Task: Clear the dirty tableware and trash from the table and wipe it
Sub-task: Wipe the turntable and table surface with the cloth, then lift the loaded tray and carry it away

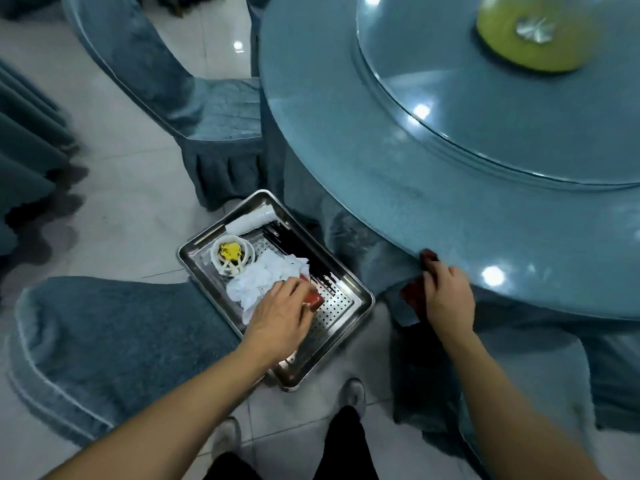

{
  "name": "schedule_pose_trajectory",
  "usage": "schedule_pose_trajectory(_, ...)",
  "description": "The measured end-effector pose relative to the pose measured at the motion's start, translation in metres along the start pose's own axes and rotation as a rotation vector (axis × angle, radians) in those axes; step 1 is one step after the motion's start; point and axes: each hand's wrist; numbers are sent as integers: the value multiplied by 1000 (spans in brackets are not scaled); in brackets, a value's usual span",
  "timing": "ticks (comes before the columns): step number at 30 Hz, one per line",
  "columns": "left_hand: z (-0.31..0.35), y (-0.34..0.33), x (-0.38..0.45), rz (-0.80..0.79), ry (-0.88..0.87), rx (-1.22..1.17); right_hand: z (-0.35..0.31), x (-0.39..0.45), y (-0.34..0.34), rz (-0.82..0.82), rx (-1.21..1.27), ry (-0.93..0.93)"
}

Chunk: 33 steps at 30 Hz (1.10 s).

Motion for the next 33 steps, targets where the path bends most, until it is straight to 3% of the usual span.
schedule_pose_trajectory(11, -83, 86, -56, -126, -288, 93, -217, -130, 11, 134, 652, -232)
schedule_pose_trajectory(14, -91, 91, -66, -269, -234, -8, -247, -150, 11, 180, 775, -245)
schedule_pose_trajectory(17, -88, 87, -71, -462, -104, -449, -260, -158, 6, 184, 910, -268)
schedule_pose_trajectory(19, -87, 79, -68, -434, -52, -540, -259, -157, 4, 164, 957, -275)
schedule_pose_trajectory(22, -95, 71, -58, -346, -12, -482, -253, -148, -9, 124, 988, -298)
schedule_pose_trajectory(27, -111, 79, -46, -270, -38, -379, -260, -135, -27, -69, 1029, -265)
schedule_pose_trajectory(33, -128, 90, -19, -259, -79, -387, -266, -134, -22, -495, 1222, -253)
Point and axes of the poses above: each hand's wrist, its own x-axis towards the middle knuckle, its own y-axis out of the back of the hand, z = x × y, and after that the axes turned 7 degrees about y, right-handed
